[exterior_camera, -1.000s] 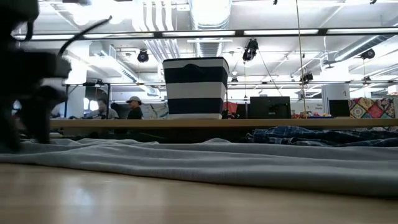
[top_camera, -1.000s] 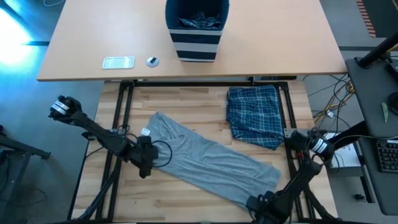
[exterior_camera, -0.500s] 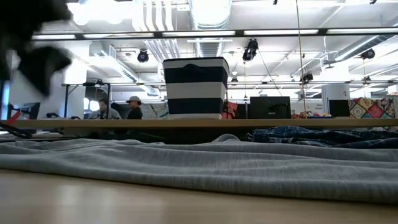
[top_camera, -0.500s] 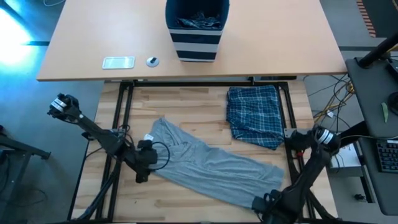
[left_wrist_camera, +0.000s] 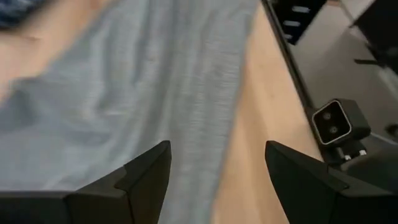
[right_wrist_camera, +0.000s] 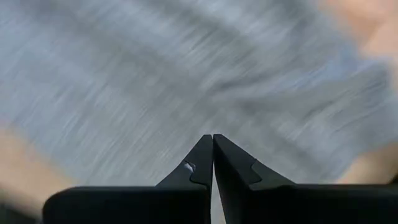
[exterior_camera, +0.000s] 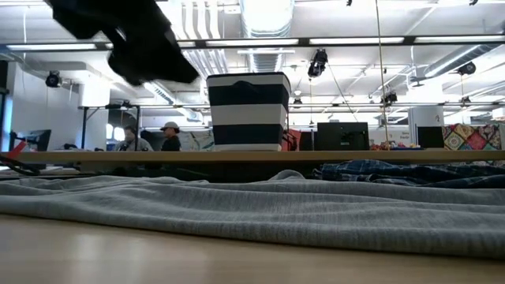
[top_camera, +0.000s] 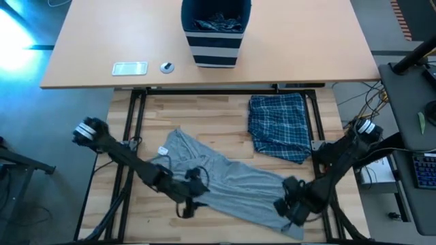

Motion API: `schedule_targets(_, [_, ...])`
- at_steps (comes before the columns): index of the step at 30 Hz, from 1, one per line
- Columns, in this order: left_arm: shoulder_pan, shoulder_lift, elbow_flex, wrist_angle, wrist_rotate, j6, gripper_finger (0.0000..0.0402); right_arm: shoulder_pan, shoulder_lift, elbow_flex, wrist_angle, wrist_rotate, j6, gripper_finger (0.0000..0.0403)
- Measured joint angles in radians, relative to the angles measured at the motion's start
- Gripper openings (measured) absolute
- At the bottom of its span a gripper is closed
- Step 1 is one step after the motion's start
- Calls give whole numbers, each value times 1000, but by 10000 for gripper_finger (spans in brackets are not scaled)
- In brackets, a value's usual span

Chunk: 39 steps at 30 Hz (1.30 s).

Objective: Fold Laundry from Bin
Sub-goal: Fold the gray shirt

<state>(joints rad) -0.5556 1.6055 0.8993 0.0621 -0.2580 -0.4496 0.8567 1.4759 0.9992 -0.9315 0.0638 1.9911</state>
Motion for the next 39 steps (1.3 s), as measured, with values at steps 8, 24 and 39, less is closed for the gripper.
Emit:
schedule_targets(8, [0,177,-10,164,126,-22,245,-66,-29,-184,16,-125,101,9])
schedule_targets(24, [-11,171,-116,259,209,-139,245,-56,-54,-136,-3,-165,-55,9])
schedule_targets(39, [304,146,63,298,89,104,245,77,338,294,131,-124,163,9])
